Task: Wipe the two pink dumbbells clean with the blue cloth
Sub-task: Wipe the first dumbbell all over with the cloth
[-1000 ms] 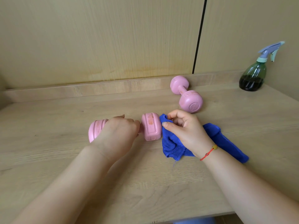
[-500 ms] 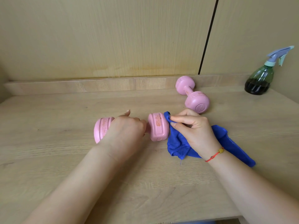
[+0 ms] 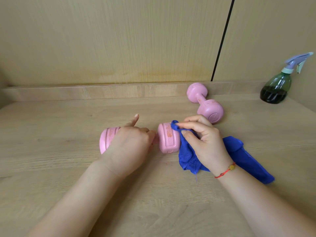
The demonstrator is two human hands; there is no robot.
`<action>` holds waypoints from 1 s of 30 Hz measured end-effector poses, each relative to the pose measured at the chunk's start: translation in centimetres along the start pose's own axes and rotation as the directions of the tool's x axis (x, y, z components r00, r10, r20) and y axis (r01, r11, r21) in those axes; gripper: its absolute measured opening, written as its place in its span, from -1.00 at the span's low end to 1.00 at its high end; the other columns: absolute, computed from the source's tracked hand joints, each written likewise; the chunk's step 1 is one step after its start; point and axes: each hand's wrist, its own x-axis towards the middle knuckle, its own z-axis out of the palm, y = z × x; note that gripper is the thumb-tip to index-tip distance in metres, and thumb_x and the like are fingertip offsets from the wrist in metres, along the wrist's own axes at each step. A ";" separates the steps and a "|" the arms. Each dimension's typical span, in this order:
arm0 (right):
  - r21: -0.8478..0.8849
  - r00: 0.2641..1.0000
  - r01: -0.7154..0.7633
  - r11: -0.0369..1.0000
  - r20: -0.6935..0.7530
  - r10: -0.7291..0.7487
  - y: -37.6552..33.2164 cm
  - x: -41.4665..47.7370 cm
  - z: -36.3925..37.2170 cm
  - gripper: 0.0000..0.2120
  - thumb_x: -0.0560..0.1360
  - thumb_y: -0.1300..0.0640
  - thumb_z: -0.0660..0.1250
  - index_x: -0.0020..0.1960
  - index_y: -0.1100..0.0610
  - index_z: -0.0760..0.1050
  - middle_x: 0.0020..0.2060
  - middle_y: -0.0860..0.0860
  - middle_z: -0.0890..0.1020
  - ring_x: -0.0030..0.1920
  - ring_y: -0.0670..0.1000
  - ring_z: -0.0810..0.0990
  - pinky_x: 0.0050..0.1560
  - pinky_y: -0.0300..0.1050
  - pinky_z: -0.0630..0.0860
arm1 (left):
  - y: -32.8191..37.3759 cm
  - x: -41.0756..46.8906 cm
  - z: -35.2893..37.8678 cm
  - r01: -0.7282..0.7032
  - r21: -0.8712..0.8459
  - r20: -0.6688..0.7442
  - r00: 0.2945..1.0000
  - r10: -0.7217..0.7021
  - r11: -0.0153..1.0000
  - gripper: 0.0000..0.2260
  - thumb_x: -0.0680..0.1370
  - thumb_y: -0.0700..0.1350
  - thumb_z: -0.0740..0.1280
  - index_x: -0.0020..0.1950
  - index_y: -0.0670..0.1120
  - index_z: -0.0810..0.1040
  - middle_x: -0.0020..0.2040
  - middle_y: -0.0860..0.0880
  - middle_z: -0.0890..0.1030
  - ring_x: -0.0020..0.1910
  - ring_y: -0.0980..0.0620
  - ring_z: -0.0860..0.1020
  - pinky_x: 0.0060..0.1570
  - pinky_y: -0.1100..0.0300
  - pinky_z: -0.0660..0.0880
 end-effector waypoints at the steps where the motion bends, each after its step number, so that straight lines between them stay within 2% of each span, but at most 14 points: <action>1: -0.019 1.000 -0.010 1.000 -0.008 0.010 0.2 0.2 0.1 -0.64 0.50 0.37 0.31 0.02 -0.08 0.62 -0.02 -0.08 0.56 0.05 -0.13 0.56 0.11 -0.33 0.43 | 0.0 0.1 0.0 -0.002 0.008 -0.010 1.000 0.002 1.000 -0.79 0.27 -0.32 0.45 -0.33 -0.02 0.54 -0.52 0.07 0.44 -0.61 -0.03 0.40 0.38 -0.09 0.38; 5: -0.023 0.997 -0.081 0.996 -0.015 0.081 0.6 0.4 0.3 -0.62 0.53 0.37 0.32 0.07 -0.11 0.60 0.00 -0.07 0.59 0.08 -0.11 0.58 0.17 -0.24 0.45 | 0.2 0.5 -0.5 0.004 0.024 -0.036 0.999 -0.003 1.000 -0.78 0.28 -0.29 0.46 -0.37 0.00 0.52 -0.56 0.07 0.40 -0.64 -0.02 0.38 0.40 -0.09 0.25; 8: -0.018 0.999 -0.032 0.999 0.016 0.033 0.2 0.0 -0.4 -0.61 0.50 0.43 0.33 0.05 -0.05 0.62 -0.03 -0.04 0.58 -0.01 -0.19 0.57 0.04 -0.36 0.44 | 0.5 0.4 -0.7 0.007 0.024 -0.032 0.999 -0.007 1.000 -0.77 0.28 -0.27 0.49 -0.40 -0.01 0.50 -0.58 0.07 0.38 -0.65 -0.01 0.36 0.39 -0.08 0.24; 11: -0.020 0.998 0.057 0.998 0.022 -0.057 -0.4 -0.5 -1.0 -0.67 0.45 0.45 0.33 -0.07 0.04 0.67 -0.09 0.01 0.58 -0.10 -0.17 0.56 -0.08 -0.37 0.42 | 0.8 0.2 -0.8 0.006 0.047 -0.013 1.000 -0.006 0.999 -0.75 0.24 -0.26 0.52 -0.41 0.00 0.49 -0.58 0.07 0.39 -0.66 0.00 0.36 0.38 -0.06 0.24; 13: -0.002 0.997 0.068 0.998 0.028 -0.068 -0.6 -0.6 -0.9 -0.69 0.41 0.40 0.31 -0.20 0.03 0.68 -0.12 0.01 0.58 -0.10 -0.14 0.56 -0.08 -0.34 0.43 | 0.7 0.1 -0.7 -0.007 0.038 -0.014 1.000 0.008 0.999 -0.77 0.26 -0.27 0.50 -0.40 -0.01 0.50 -0.57 0.06 0.41 -0.65 -0.03 0.38 0.38 -0.09 0.30; 15: 0.006 0.998 0.056 0.998 0.019 -0.056 -0.8 -0.7 -0.6 -0.68 0.39 0.39 0.28 -0.24 0.02 0.68 -0.12 -0.02 0.58 -0.10 -0.13 0.56 -0.10 -0.35 0.41 | 0.5 0.1 -0.7 -0.023 0.027 -0.020 1.000 0.023 0.999 -0.78 0.26 -0.28 0.48 -0.40 -0.03 0.51 -0.58 0.04 0.41 -0.65 -0.05 0.37 0.36 -0.12 0.36; 17: -0.013 0.998 0.055 0.998 0.011 -0.055 -0.8 -0.7 -0.4 -0.66 0.41 0.39 0.26 -0.13 0.01 0.68 -0.06 -0.04 0.60 -0.07 -0.17 0.56 -0.08 -0.41 0.38 | 0.5 0.1 -0.7 -0.024 0.033 -0.017 1.000 0.024 0.999 -0.78 0.26 -0.29 0.47 -0.41 -0.03 0.50 -0.59 0.04 0.40 -0.65 -0.06 0.37 0.35 -0.12 0.37; 20: -0.047 0.999 0.031 0.998 0.030 -0.029 -0.6 -0.4 0.0 -0.59 0.49 0.42 0.25 0.10 -0.02 0.62 0.07 -0.09 0.58 0.09 -0.22 0.55 0.09 -0.43 0.39 | 0.6 0.2 -0.8 -0.017 0.033 -0.027 0.999 0.018 0.999 -0.77 0.26 -0.29 0.47 -0.42 -0.03 0.48 -0.60 0.05 0.39 -0.65 -0.06 0.36 0.36 -0.10 0.33; 23: -0.013 0.996 -0.082 0.997 0.041 0.083 -0.4 0.3 0.4 -0.59 0.54 0.44 0.24 0.14 -0.01 0.61 0.07 -0.12 0.60 0.12 -0.23 0.56 0.16 -0.42 0.38 | 0.6 0.2 -0.7 -0.013 0.033 -0.026 1.000 0.014 0.999 -0.76 0.26 -0.29 0.47 -0.43 -0.02 0.47 -0.59 0.05 0.38 -0.65 -0.05 0.36 0.37 -0.09 0.31; 26: -0.033 0.985 -0.163 0.986 0.060 0.164 -0.2 0.5 0.4 -0.66 0.56 0.40 0.25 0.18 0.06 0.61 0.03 -0.13 0.60 0.07 -0.28 0.55 0.17 -0.44 0.37 | 0.5 0.4 -0.6 -0.005 0.041 -0.009 1.000 0.005 0.999 -0.75 0.27 -0.28 0.46 -0.43 -0.01 0.45 -0.59 0.06 0.38 -0.64 -0.04 0.36 0.40 -0.05 0.26; 30: -0.083 0.992 -0.122 0.989 0.023 0.124 0.0 -0.1 -0.1 -0.63 0.52 0.41 0.31 0.12 -0.01 0.63 -0.16 -0.08 0.57 -0.14 -0.20 0.53 -0.02 -0.43 0.40 | 0.7 0.4 -0.7 0.018 0.045 0.019 1.000 -0.019 0.999 -0.80 0.34 -0.23 0.44 -0.40 -0.01 0.49 -0.57 0.05 0.45 -0.59 -0.04 0.44 0.42 0.02 0.13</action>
